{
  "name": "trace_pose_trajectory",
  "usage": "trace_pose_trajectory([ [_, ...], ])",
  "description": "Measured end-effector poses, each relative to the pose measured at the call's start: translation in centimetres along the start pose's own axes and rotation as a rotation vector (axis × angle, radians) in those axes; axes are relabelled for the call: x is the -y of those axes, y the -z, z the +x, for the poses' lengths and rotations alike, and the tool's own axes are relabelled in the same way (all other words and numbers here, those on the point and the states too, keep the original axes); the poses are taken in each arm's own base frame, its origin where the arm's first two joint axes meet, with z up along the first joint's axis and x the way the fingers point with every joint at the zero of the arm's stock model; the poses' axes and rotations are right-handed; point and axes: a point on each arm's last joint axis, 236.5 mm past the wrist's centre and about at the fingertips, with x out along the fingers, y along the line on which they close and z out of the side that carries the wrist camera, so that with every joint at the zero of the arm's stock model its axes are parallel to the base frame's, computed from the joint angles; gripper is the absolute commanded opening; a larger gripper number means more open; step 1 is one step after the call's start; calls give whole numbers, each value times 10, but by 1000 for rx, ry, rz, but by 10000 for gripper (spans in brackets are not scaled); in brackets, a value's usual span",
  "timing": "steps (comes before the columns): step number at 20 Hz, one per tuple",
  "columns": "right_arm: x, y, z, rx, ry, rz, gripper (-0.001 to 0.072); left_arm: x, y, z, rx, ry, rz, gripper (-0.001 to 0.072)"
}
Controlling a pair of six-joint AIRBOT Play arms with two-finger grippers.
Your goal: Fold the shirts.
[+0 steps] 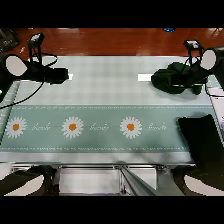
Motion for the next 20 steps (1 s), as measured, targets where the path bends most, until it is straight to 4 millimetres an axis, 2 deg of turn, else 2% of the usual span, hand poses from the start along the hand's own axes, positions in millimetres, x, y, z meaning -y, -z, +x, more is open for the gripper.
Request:
trace_pose_trajectory([
  [14, 0, -1, 0, 3, -1, 0, 23, 0, 0, 0, 0, 0, 0, 20],
  [16, -1, -9, 0, 39, -6, 0, 41, 0, -2, 0, 10, 1, 0, 21],
  [17, -2, -17, -1, 73, -8, -2, 203, 0, -7, 0, 29, 2, 0, 51],
  [18, -1, -30, -2, 126, -4, -7, 417, 1, -12, 1, 52, 3, 0, 189],
  [19, 2, -45, -3, 189, 9, -16, 413, 1, -18, 1, 77, 4, -1, 520],
  [20, 7, -63, -6, 265, 34, -29, 413, 1, -25, 3, 104, 5, -2, 512],
])
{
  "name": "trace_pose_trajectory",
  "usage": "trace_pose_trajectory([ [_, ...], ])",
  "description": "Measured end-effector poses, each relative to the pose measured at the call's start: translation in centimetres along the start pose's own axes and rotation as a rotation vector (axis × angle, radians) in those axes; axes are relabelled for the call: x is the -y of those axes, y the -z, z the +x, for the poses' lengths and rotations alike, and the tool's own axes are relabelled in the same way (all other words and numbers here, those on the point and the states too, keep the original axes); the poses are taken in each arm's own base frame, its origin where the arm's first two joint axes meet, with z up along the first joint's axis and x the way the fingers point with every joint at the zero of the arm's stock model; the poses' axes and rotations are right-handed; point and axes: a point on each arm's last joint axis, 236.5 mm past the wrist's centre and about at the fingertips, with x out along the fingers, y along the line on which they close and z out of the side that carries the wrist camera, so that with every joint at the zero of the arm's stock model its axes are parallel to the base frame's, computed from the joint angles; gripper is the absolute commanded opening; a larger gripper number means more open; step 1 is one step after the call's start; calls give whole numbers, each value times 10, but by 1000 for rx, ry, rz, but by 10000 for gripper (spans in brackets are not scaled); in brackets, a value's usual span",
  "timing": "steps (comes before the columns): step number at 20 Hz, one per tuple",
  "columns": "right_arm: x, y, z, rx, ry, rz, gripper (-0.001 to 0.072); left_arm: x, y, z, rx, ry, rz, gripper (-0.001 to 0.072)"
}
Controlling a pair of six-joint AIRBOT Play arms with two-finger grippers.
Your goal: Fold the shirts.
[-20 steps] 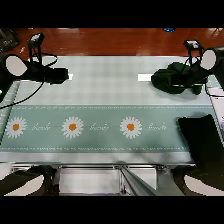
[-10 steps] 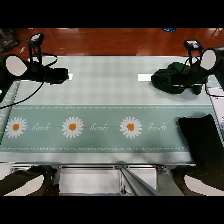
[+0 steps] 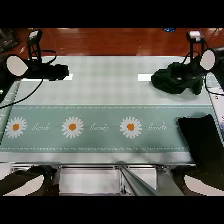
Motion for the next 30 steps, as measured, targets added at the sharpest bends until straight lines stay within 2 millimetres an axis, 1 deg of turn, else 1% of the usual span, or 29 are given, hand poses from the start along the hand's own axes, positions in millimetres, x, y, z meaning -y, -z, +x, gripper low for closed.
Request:
trace_pose_trajectory([
  [1, 9, -18, 3, 74, 34, -1, 413, -1, -7, 3, 28, -4, 3, 511],
  [2, 19, -32, 9, 128, 67, 14, 413, -5, -12, 5, 50, -13, 8, 511],
  [3, 32, -42, 18, 161, 100, 42, 413, -7, -18, 7, 72, -19, 11, 511],
  [5, 49, -47, 45, 165, 125, 105, 413, -13, -24, 12, 97, -32, 15, 510],
  [7, 60, -38, 83, 119, 121, 159, 413, -16, -29, 16, 117, -38, 15, 510],
  [10, 69, -9, 140, -4, 104, 241, 412, -19, -33, 19, 136, -44, 18, 510],
  [11, 70, 3, 157, -52, 98, 258, 405, -20, -33, 20, 133, -47, 25, 511],
  [13, 68, 24, 179, -139, 88, 275, 386, -21, -34, 20, 137, -51, 34, 511],
  [14, 68, 32, 187, -174, 85, 273, 307, -21, -33, 18, 128, -53, 36, 510],
  [15, 67, 40, 192, -207, 83, 266, 114, -22, -33, 15, 122, -55, 42, 510],
  [16, 67, 46, 194, -239, 81, 247, 22, -22, -35, 10, 118, -58, 57, 510],
  [17, 66, 52, 195, -271, 71, 224, 23, -23, -37, 3, 110, -65, 82, 510],
  [18, 65, 53, 194, -288, 62, 203, 23, -26, -43, -7, 113, -75, 104, 509],
  [20, 60, 49, 181, -320, 33, 178, 22, -32, -46, -31, 94, -95, 125, 509],
  [21, 57, 35, 168, -298, 13, 172, 22, -35, -44, -45, 82, -105, 126, 509],
  [22, 55, 8, 154, -226, -6, 171, 22, -38, -40, -58, 69, -112, 121, 509],
  [24, 48, -39, 113, -102, -42, 158, 22, -41, -18, -80, 22, -121, 107, 509],
  [26, 41, -95, 53, 75, -70, 134, 22, -38, 7, -97, -4, -107, 88, 509],
  [27, 37, -114, 24, 139, -82, 119, 22, -35, 23, -103, -20, -93, 76, 509],
  [28, 32, -134, -8, 216, -94, 105, 22, -31, 36, -110, -23, -75, 63, 509],
  [29, 27, -155, -46, 306, -107, 87, 22, -27, 48, -118, -20, -61, 58, 509],
  [30, 22, -169, -79, 376, -117, 70, 22, -25, 56, -125, -9, -51, 54, 509],
])
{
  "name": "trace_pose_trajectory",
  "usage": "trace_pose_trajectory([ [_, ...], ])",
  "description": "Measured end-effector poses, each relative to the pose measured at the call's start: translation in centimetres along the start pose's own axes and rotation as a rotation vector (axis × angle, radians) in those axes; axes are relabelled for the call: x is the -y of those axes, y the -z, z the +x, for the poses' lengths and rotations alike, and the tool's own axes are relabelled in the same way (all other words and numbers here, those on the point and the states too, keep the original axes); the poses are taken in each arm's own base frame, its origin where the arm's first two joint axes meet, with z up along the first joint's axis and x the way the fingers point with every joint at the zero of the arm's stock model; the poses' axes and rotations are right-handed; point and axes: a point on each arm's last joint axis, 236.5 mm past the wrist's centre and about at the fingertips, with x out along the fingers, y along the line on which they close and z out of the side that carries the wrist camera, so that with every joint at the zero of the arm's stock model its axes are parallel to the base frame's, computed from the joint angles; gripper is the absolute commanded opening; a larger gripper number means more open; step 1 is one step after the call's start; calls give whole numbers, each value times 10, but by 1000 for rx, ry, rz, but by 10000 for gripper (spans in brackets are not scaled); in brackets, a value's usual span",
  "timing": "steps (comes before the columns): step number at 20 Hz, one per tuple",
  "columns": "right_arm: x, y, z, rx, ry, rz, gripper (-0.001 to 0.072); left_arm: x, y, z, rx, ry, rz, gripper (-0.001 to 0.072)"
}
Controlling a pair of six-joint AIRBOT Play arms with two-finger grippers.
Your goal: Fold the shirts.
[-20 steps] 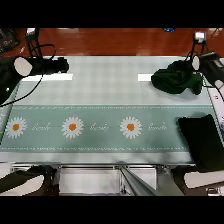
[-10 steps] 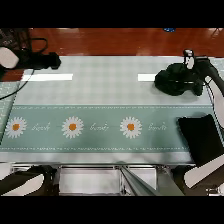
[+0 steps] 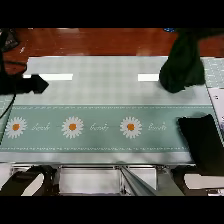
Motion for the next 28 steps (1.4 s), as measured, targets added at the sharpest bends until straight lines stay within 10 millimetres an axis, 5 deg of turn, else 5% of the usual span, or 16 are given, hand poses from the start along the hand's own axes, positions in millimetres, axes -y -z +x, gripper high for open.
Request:
trace_pose_trajectory([
  [3, -36, -65, -85, 214, -67, -61, 22, 7, 19, -24, 43, 22, -15, 509],
  [6, -69, -98, -161, 371, -143, -113, 22, 14, 30, -35, 64, 49, -41, 509],
  [10, -111, -107, -229, 473, -274, -169, 22, 21, 41, -37, 50, 77, -64, 509],
  [13, -147, -88, -245, 429, -402, -202, 22, 23, 43, -38, 48, 86, -71, 510],
  [15, -178, -62, -244, 349, -517, -225, 22, 23, 43, -38, 50, 89, -72, 509],
  [18, -231, 2, -223, 150, -693, -260, 22, 24, 44, -38, 50, 91, -74, 509],
  [22, -294, 116, -186, -148, -854, -277, 22, 23, 47, -35, 40, 91, -79, 509],
  [25, -314, 202, -156, -339, -873, -251, 26, 21, 59, -25, 5, 88, -86, 509],
  [26, -315, 228, -147, -393, -862, -233, 146, 20, 66, -19, -15, 86, -91, 509],
  [27, -314, 250, -139, -441, -847, -213, 394, 18, 75, -13, -39, 86, -97, 509],
  [28, -312, 267, -133, -477, -834, -198, 410, 18, 83, -6, -62, 90, -108, 509],
])
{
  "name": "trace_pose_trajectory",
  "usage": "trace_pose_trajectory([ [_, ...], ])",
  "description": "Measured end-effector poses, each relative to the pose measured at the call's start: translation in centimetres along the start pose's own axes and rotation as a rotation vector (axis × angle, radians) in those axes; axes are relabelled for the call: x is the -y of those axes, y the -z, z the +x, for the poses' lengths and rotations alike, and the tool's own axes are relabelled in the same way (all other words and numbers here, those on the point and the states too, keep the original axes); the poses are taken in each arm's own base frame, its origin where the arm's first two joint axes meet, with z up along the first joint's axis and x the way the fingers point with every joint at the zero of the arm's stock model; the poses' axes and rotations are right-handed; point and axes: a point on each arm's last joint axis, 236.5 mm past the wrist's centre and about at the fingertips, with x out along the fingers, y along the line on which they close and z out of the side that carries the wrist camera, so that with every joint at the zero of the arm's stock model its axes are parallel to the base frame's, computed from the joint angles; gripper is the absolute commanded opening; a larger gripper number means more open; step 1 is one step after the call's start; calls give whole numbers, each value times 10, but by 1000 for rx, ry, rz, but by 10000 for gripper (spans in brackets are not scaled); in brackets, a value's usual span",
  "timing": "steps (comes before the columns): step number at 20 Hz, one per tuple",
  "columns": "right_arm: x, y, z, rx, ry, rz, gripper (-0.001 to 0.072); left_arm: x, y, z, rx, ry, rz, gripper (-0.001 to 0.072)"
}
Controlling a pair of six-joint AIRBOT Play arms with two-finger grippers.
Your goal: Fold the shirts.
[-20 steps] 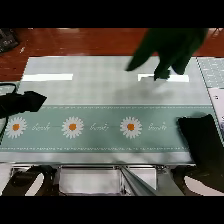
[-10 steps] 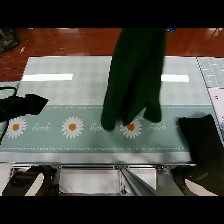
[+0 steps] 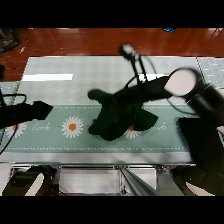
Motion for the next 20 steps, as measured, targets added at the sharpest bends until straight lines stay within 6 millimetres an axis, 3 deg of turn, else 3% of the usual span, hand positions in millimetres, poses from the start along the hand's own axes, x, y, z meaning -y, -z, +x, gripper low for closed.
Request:
trace_pose_trajectory([
  [2, 10, 13, 7, -25, 16, 35, 410, 0, 12, 15, -42, 19, -30, 510],
  [4, 37, 2, -14, 16, 90, 56, 409, 0, 14, 24, -67, 30, -57, 510],
  [6, 84, -16, -63, 103, 228, 105, 408, -2, 10, 32, -84, 37, -92, 510],
  [8, 150, -12, -127, 180, 424, 211, 407, 5, 10, 45, -128, 85, -140, 509],
  [10, 206, 22, -180, 219, 578, 367, 407, 27, 12, 63, -194, 207, -173, 509],
  [12, 241, 71, -208, 221, 662, 522, 407, 61, 11, 79, -260, 396, -208, 510],
  [14, 255, 119, -207, 193, 666, 644, 406, 91, 10, 95, -322, 567, -246, 510],
  [16, 258, 158, -191, 157, 632, 735, 406, 111, 15, 117, -397, 666, -276, 510],
  [19, 252, 193, -162, 116, 562, 824, 406, 139, 32, 150, -521, 747, -290, 504],
  [20, 251, 201, -155, 107, 546, 843, 406, 151, 38, 157, -565, 777, -281, 361],
])
